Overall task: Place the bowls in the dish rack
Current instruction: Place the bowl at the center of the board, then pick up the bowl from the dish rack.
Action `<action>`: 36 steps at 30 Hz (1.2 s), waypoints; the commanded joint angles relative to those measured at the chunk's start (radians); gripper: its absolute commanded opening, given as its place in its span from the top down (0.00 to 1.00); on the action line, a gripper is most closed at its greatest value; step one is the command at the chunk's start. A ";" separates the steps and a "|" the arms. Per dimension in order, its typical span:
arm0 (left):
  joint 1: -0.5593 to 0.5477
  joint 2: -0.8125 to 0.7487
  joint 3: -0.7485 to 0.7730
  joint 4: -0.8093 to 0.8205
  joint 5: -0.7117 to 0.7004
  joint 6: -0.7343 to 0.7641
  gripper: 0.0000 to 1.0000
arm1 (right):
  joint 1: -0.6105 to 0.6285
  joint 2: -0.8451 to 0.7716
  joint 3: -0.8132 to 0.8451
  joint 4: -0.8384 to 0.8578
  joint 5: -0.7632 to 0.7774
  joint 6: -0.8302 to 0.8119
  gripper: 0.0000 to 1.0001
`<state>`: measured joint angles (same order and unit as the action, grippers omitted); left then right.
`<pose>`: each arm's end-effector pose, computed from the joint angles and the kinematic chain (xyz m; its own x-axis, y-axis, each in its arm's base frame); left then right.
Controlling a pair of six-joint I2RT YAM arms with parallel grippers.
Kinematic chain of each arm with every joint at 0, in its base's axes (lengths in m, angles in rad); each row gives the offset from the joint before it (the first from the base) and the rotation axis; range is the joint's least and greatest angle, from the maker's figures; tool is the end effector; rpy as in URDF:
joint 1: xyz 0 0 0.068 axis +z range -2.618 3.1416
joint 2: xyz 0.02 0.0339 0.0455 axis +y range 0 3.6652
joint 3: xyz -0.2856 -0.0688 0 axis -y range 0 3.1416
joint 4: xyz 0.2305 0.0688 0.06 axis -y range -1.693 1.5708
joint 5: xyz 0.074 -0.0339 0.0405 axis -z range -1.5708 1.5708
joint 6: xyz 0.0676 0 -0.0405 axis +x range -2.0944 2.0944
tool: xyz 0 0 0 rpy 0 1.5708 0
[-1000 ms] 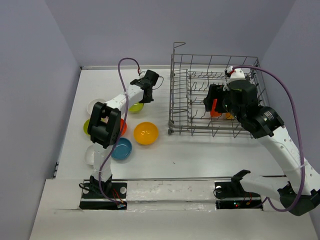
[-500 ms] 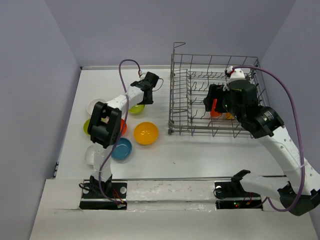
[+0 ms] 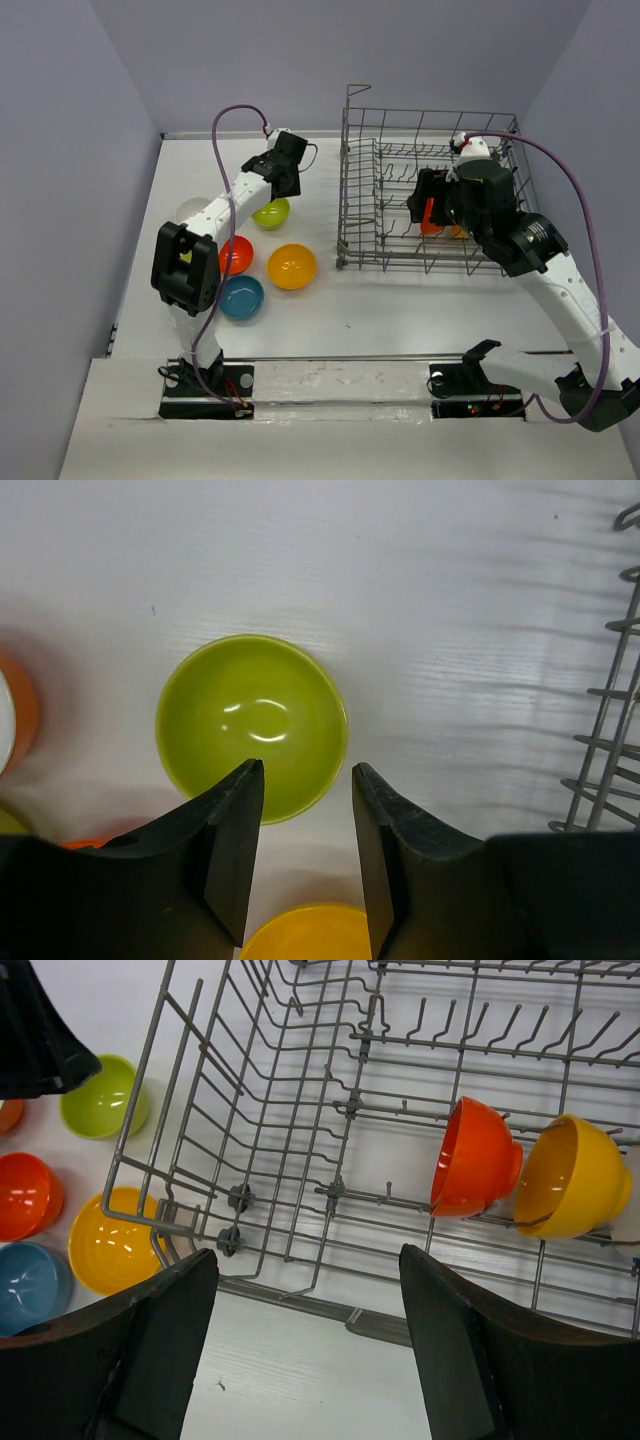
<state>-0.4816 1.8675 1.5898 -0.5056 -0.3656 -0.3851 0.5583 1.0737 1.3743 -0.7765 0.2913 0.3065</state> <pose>0.4001 -0.1818 0.2844 -0.6577 -0.0521 -0.7515 -0.0421 0.9986 -0.0324 0.1880 0.0945 0.4265 -0.4582 0.0545 -0.8872 -0.1601 0.9767 0.1428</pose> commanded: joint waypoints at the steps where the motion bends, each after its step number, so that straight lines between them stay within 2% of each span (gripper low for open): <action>1: 0.040 -0.111 -0.045 -0.043 -0.041 -0.040 0.49 | 0.009 -0.008 0.003 0.037 0.011 -0.012 0.21; 14: 0.202 -0.142 -0.267 0.059 0.059 -0.058 0.50 | 0.009 -0.004 0.005 0.037 0.005 -0.014 0.21; 22: 0.207 -0.094 -0.278 0.127 0.090 -0.046 0.50 | 0.009 0.002 0.006 0.037 0.006 -0.012 0.21; 32: 0.209 -0.039 -0.249 0.122 0.079 -0.047 0.50 | 0.009 0.005 0.005 0.036 0.008 -0.014 0.21; 36: 0.215 -0.019 -0.249 0.130 0.079 -0.055 0.54 | 0.009 0.003 0.005 0.037 0.009 -0.014 0.21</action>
<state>-0.2733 1.8427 1.3148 -0.3923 -0.2764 -0.4309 0.5583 1.0824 1.3743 -0.7765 0.2913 0.3061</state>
